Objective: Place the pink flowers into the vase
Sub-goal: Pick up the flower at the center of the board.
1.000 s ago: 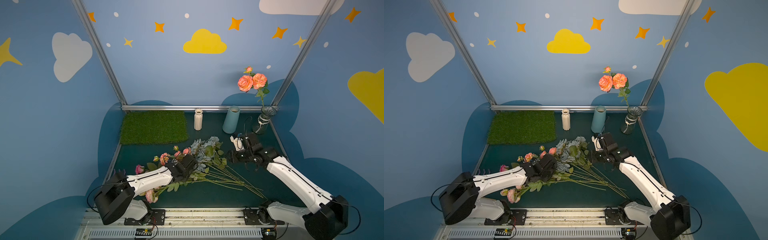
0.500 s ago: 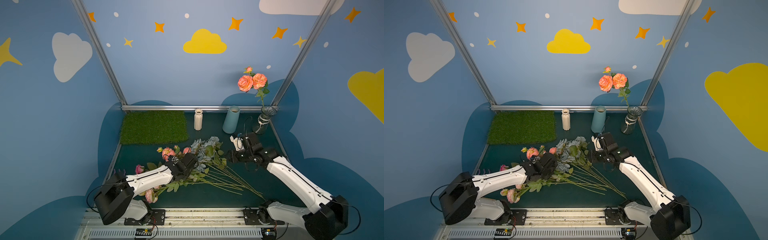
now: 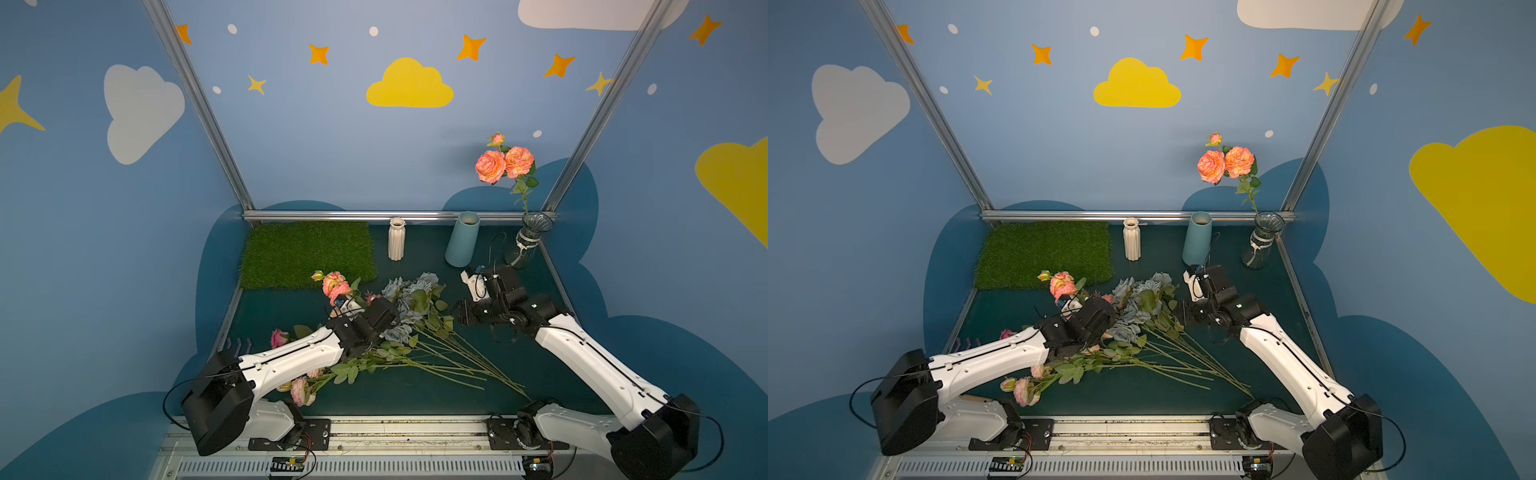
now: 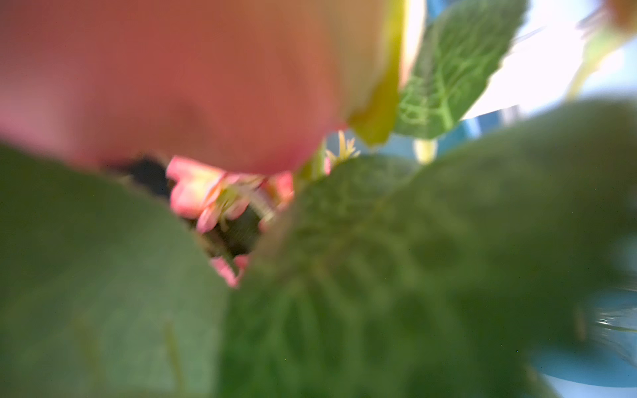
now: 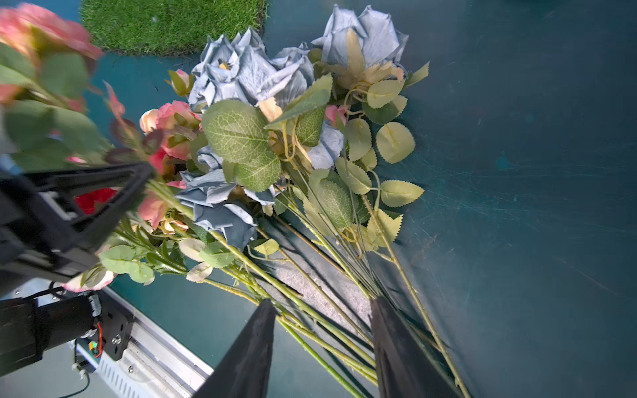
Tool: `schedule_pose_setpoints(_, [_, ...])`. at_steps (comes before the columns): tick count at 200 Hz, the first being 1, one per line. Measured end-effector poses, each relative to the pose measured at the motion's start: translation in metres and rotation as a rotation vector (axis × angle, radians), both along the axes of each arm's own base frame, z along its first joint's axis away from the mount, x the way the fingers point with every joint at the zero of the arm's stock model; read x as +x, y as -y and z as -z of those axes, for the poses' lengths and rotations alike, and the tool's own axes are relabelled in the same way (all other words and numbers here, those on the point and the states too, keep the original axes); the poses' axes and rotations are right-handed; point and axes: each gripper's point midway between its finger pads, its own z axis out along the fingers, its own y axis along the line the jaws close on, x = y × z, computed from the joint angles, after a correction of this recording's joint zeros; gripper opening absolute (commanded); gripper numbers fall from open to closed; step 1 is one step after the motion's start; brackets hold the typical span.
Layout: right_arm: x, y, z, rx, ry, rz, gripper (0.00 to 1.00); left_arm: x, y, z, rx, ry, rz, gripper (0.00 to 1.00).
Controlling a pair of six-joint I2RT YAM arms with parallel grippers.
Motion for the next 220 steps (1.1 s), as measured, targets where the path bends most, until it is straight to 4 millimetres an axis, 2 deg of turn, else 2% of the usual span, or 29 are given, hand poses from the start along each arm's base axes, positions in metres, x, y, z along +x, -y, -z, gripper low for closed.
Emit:
schedule_pose_setpoints(31, [0.003,0.005,-0.002,-0.023,0.029,0.012,0.47,0.011,-0.009,-0.042,0.036,0.131,-0.010,0.02])
schedule_pose_setpoints(69, [0.004,0.006,-0.015,-0.007,0.078,0.010,0.48,0.025,-0.015,-0.099,0.133,0.296,0.034,0.02])
schedule_pose_setpoints(85, [0.007,0.004,-0.023,0.010,0.115,0.000,0.48,0.036,-0.008,-0.122,0.190,0.371,0.105,0.02])
schedule_pose_setpoints(121, [0.012,-0.004,-0.038,0.055,0.175,-0.033,0.47,0.061,0.028,-0.177,0.273,0.531,0.331,0.02])
schedule_pose_setpoints(145, [0.015,-0.011,-0.057,0.092,0.219,-0.065,0.46,0.063,0.043,-0.197,0.286,0.603,0.474,0.02])
schedule_pose_setpoints(191, [0.018,-0.034,-0.121,0.220,0.364,-0.164,0.41,0.061,0.061,-0.232,0.239,0.712,0.697,0.02])
schedule_pose_setpoints(220, [0.013,-0.050,-0.144,0.289,0.399,-0.240,0.40,0.056,0.066,-0.242,0.181,0.747,0.801,0.02])
